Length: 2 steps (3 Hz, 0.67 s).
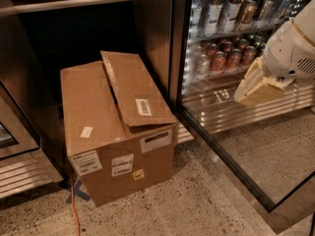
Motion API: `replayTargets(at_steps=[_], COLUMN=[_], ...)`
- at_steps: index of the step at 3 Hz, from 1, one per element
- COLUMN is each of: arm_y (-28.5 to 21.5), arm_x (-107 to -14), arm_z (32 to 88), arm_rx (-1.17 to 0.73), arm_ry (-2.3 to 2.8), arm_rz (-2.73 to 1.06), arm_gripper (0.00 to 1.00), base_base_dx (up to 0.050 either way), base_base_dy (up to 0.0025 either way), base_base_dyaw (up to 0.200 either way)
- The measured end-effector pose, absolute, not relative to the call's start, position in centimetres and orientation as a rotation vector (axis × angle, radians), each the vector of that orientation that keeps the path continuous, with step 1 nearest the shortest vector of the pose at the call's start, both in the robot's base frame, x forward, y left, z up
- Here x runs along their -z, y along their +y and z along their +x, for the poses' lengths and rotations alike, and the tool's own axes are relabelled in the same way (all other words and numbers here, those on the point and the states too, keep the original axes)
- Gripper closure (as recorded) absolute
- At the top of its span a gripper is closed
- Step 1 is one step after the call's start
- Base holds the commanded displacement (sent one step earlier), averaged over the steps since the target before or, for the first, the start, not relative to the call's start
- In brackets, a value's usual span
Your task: Close left fridge door
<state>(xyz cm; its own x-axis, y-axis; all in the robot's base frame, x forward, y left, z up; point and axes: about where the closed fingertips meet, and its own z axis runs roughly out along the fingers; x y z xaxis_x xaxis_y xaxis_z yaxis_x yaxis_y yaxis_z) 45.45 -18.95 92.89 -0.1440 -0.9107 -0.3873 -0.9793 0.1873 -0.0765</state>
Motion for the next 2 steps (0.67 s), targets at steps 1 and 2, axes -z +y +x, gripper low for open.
replayTargets(at_steps=[1, 2], arm_y=[-18.95, -18.95], arm_x=[-92.89, -92.89], arm_z=[45.45, 45.45], arm_rx=[-0.275, -0.275], arm_ry=[2.123, 2.123], arm_rz=[-1.784, -1.784], arm_gripper=[1.00, 1.00], base_base_dx=[0.036, 0.038], base_base_dy=[-0.00244, -0.00245], base_base_dyaw=[-0.136, -0.128])
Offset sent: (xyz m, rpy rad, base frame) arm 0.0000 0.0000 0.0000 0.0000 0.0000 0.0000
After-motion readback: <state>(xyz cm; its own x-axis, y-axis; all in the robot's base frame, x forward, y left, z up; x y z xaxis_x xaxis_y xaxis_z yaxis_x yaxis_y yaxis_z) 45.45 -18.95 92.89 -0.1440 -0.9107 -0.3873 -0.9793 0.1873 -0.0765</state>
